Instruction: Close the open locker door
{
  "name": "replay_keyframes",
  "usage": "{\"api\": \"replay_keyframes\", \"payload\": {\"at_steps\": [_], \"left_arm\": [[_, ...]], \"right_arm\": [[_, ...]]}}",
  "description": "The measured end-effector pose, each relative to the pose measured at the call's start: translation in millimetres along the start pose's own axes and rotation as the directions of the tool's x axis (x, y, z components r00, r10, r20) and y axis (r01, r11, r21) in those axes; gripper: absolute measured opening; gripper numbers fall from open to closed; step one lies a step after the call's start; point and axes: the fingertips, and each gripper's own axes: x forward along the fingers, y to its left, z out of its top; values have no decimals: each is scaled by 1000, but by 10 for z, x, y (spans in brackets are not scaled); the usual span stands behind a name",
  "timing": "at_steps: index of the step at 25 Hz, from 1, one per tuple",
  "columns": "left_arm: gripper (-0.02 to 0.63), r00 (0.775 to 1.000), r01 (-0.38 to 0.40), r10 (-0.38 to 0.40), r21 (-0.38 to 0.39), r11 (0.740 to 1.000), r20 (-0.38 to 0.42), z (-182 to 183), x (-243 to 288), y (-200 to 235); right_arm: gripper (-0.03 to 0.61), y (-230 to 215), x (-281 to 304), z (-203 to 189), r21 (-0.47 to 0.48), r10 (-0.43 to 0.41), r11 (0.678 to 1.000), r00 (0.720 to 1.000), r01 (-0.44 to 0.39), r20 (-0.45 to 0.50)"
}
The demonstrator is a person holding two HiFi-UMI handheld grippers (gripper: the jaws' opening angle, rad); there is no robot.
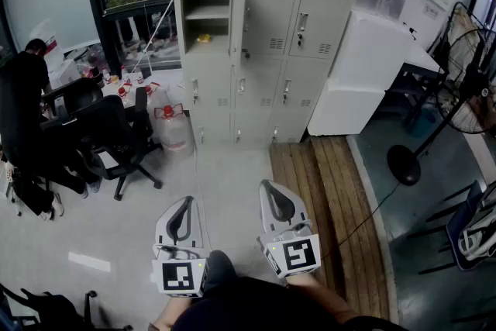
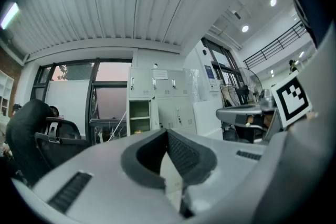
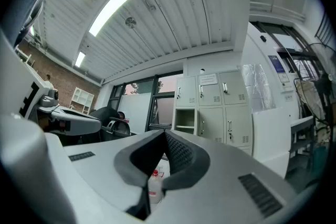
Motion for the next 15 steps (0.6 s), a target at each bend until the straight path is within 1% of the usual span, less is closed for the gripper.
{"api": "replay_keyframes", "payload": {"at_steps": [3,7,11,15], "left_arm": [[2,1000,9,-9,-10,1000,-3,-42,109,-4],[2,1000,3,-3,2,1000,12,-52,354,113],[2,999,33,-32,-29,999,16,-102,744,224],[2,999,43,-42,-35,998,17,-108,1220,465]], "right_arm": [[15,-38,82,-42,27,3,1000,1000,-3,5],[17,-104,313,-118,34,12,999,1000,-11,-1],[17,-163,717,-233,40,37,999,999,-37,-9],[18,-254,1232,-327,45,54,998,998,-53,-17]]}}
